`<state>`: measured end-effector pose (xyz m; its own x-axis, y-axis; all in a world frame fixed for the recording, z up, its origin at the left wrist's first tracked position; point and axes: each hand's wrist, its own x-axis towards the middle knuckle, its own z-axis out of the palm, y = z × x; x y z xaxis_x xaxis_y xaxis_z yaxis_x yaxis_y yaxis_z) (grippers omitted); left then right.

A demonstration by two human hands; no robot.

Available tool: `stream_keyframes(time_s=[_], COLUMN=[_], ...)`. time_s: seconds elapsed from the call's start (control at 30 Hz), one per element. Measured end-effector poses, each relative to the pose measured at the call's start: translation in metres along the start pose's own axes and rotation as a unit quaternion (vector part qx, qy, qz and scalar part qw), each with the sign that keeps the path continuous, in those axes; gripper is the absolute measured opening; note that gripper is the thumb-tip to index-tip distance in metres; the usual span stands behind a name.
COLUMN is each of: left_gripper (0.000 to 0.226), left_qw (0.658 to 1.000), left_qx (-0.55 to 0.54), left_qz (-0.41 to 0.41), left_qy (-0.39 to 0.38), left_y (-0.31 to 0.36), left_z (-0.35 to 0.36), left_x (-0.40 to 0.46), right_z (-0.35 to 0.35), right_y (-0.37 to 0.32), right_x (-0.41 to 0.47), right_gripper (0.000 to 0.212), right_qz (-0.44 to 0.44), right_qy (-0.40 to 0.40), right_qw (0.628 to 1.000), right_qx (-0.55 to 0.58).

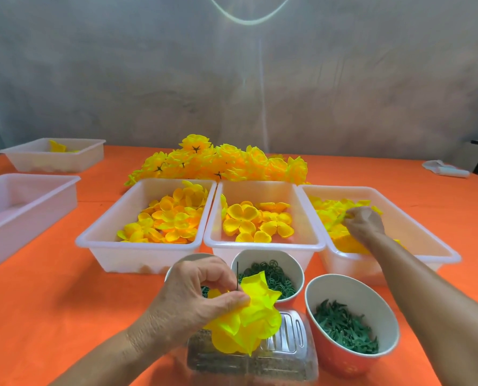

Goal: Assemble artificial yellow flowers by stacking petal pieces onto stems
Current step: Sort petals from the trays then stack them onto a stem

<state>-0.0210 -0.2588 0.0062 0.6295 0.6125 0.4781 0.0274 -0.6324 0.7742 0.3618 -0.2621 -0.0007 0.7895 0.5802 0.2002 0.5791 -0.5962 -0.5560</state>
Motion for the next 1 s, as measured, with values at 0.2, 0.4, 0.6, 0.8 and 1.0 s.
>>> stream_keyframes(time_s=[0.2, 0.4, 0.6, 0.8, 1.0], left_gripper=[0.022, 0.019, 0.021, 0.022, 0.040], left_qw=[1.000, 1.000, 1.000, 1.000, 0.997], left_qx=[-0.010, -0.011, -0.007, 0.000, -0.051], left_qz=[0.002, 0.000, -0.005, -0.028, -0.053], left_qy=[0.010, 0.002, -0.010, -0.011, -0.003], left_y=[-0.002, 0.000, 0.002, 0.005, 0.013], left_z=[0.001, 0.000, -0.002, -0.005, -0.014], left_x=[0.000, 0.000, -0.001, -0.002, 0.001], right_z=[-0.034, -0.074, -0.085, -0.082, -0.073], right_y=[-0.014, -0.045, -0.075, -0.102, -0.111], right_x=[-0.021, -0.062, -0.116, -0.148, -0.160], right_gripper=[0.009, 0.010, 0.015, 0.031, 0.016], right_qz=[-0.018, -0.015, -0.048, -0.039, -0.073], right_qy=[0.029, -0.116, -0.298, -0.346, -0.327], right_qw=[0.915, 0.853, 0.809, 0.796, 0.834], right_qx=[0.402, 0.509, 0.504, 0.495, 0.439])
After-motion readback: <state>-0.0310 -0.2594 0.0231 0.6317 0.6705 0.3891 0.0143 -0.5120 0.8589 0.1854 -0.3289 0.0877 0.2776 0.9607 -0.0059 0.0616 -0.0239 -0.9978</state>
